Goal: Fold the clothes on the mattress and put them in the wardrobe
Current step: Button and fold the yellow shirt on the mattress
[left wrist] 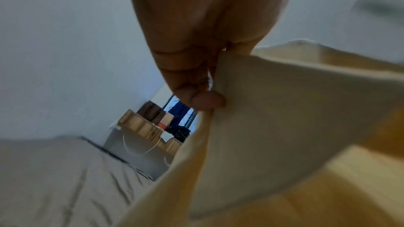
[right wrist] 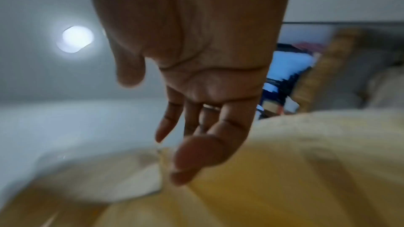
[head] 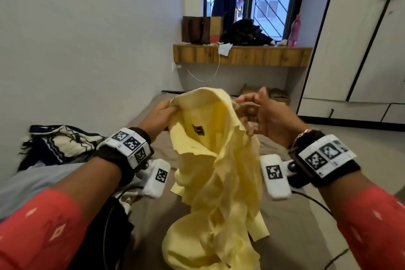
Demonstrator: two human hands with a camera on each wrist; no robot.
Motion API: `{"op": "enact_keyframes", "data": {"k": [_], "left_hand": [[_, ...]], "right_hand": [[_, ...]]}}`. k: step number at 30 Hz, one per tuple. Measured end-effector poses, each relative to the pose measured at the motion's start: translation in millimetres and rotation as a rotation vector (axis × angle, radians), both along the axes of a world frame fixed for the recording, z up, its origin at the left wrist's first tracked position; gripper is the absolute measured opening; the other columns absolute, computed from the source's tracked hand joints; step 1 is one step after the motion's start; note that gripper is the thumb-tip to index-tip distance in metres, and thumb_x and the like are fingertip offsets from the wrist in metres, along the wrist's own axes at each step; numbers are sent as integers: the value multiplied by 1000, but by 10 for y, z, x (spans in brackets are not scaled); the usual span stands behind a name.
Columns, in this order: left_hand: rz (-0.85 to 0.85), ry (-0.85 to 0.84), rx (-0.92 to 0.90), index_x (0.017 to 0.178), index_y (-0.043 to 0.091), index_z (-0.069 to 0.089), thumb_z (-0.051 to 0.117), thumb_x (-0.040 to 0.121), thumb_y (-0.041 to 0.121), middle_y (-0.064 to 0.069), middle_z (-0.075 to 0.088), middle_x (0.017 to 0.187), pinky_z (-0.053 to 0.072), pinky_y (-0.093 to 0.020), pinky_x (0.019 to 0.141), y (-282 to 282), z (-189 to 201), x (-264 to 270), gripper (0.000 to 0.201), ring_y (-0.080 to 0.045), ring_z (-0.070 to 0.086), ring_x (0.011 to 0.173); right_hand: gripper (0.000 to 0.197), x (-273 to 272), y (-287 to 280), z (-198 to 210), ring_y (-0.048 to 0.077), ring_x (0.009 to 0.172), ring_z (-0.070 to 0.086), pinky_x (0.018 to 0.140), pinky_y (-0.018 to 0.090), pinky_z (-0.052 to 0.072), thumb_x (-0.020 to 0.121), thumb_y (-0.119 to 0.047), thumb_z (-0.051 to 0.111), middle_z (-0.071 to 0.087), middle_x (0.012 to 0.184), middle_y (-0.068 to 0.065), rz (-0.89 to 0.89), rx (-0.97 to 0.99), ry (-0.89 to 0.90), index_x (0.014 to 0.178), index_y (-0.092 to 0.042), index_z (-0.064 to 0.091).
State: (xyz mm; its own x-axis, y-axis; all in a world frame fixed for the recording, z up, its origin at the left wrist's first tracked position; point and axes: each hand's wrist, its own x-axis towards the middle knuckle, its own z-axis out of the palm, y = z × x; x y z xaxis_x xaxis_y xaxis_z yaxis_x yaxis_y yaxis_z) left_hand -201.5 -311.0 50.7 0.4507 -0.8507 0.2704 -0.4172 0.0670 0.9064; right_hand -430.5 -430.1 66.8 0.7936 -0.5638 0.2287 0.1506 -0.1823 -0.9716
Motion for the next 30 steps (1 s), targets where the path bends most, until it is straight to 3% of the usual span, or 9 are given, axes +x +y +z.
{"op": "enact_keyframes", "data": {"k": [2,5,8,12,15,17,21,26,30], "left_hand": [[-7,134,-28,90,24,58,35,99,12,1,63,73,50,-19,48,128,-50,50,28,-6,61,54],[-28,341,-40,90,15,59,34,99,10,-2,67,66,51,-22,50,343,-171,173,27,-14,62,57],[87,430,11,87,13,60,38,96,12,-11,62,77,50,-34,65,509,-338,450,24,-27,58,70],[319,30,194,108,6,57,48,93,6,-14,58,107,45,-31,71,645,-534,851,18,-25,52,96],[37,-43,242,127,11,46,74,75,31,-8,53,123,41,-29,92,500,-468,603,63,-21,51,114],[-192,-19,288,131,18,42,80,50,50,-3,54,123,43,-32,99,293,-371,212,95,-16,53,115],[-136,-236,232,123,14,54,67,71,38,-10,60,121,45,-36,97,-47,-350,-188,60,-19,56,107],[205,225,33,87,9,61,62,84,36,-11,64,86,52,-31,85,224,-294,441,27,-32,62,93],[458,314,144,106,-1,58,61,86,37,-16,62,103,46,-38,90,793,-522,1297,43,-30,57,102]], "right_hand": [[36,64,-82,-292,16,101,51,77,34,47,91,-19,54,53,115,-3,-173,-158,97,124,-25,45],[63,242,-186,-1027,20,123,40,100,33,36,80,-15,69,44,136,2,-93,-577,691,136,-17,41],[15,291,-92,-1564,19,95,54,60,14,45,88,-21,60,60,97,3,30,-676,1074,101,-14,62],[7,250,-162,-1422,30,83,62,47,21,48,90,-11,53,54,90,4,-243,-515,841,91,-16,57],[17,402,-126,-845,31,75,62,68,42,53,89,-11,57,54,75,1,-264,-573,534,76,-18,49],[11,575,55,-426,23,78,55,73,36,45,88,-16,59,49,72,-8,-214,-809,425,82,-20,51],[15,723,334,-51,14,93,54,78,28,44,86,-14,62,57,94,-4,-85,-868,180,100,-14,58],[53,336,116,-858,18,120,48,93,25,38,83,-23,67,51,130,6,-176,-524,514,129,-10,46],[60,95,279,-1901,11,97,55,84,21,41,82,-26,69,58,103,1,171,-343,877,134,-15,41]]}}
